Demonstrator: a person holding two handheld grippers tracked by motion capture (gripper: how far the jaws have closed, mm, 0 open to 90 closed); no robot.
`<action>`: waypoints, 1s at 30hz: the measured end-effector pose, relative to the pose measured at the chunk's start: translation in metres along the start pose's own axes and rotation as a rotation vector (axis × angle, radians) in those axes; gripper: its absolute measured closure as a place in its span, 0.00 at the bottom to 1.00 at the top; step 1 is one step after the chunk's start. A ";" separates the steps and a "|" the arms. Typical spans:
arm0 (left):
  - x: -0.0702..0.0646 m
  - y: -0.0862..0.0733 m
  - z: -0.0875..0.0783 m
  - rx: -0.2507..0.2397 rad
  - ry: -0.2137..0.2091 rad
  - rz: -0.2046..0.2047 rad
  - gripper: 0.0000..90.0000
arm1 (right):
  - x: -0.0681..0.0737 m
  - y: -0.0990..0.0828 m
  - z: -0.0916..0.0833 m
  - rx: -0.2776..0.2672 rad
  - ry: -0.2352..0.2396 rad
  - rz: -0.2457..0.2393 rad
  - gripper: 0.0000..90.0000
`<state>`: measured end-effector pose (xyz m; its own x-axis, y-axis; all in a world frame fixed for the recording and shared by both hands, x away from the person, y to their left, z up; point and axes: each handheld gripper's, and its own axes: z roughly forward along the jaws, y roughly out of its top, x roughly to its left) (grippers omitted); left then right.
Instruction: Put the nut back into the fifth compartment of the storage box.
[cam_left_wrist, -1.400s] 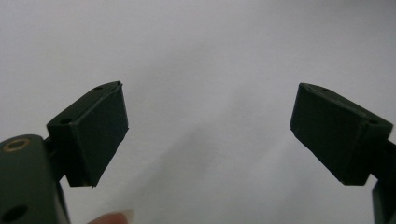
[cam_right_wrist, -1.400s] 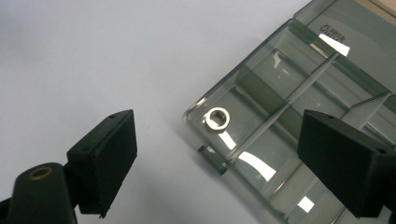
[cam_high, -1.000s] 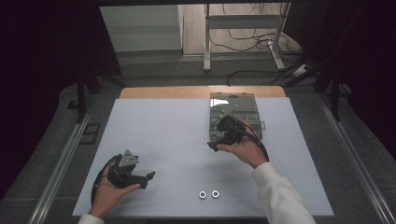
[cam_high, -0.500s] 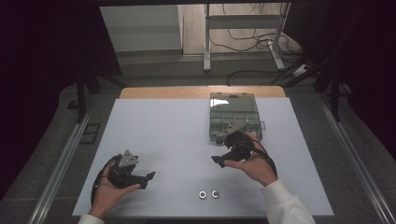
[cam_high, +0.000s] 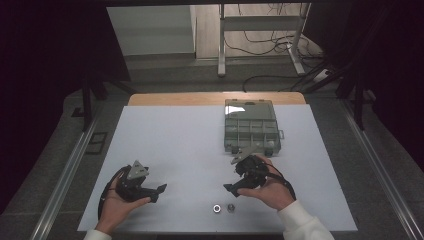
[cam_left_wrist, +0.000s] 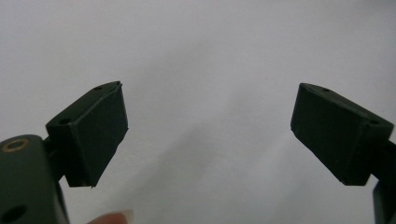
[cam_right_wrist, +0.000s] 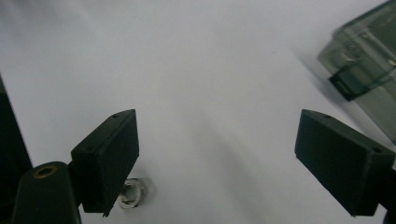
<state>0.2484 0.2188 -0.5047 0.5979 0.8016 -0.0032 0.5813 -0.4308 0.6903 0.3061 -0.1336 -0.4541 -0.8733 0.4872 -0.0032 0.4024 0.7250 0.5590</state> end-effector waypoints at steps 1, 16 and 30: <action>0.000 0.000 0.000 0.001 0.000 0.001 0.12 | 0.003 0.000 0.001 0.008 0.003 -0.005 0.16; 0.000 0.001 0.002 0.003 0.000 0.006 0.12 | 0.027 0.002 0.013 0.091 0.034 -0.070 0.17; 0.001 0.001 0.002 0.008 0.007 0.010 0.12 | 0.041 0.003 0.026 0.123 0.092 -0.153 0.18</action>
<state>0.2503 0.2181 -0.5055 0.5996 0.8003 0.0087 0.5799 -0.4419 0.6844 0.2789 -0.0991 -0.4741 -0.9460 0.3242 -0.0015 0.2885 0.8441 0.4520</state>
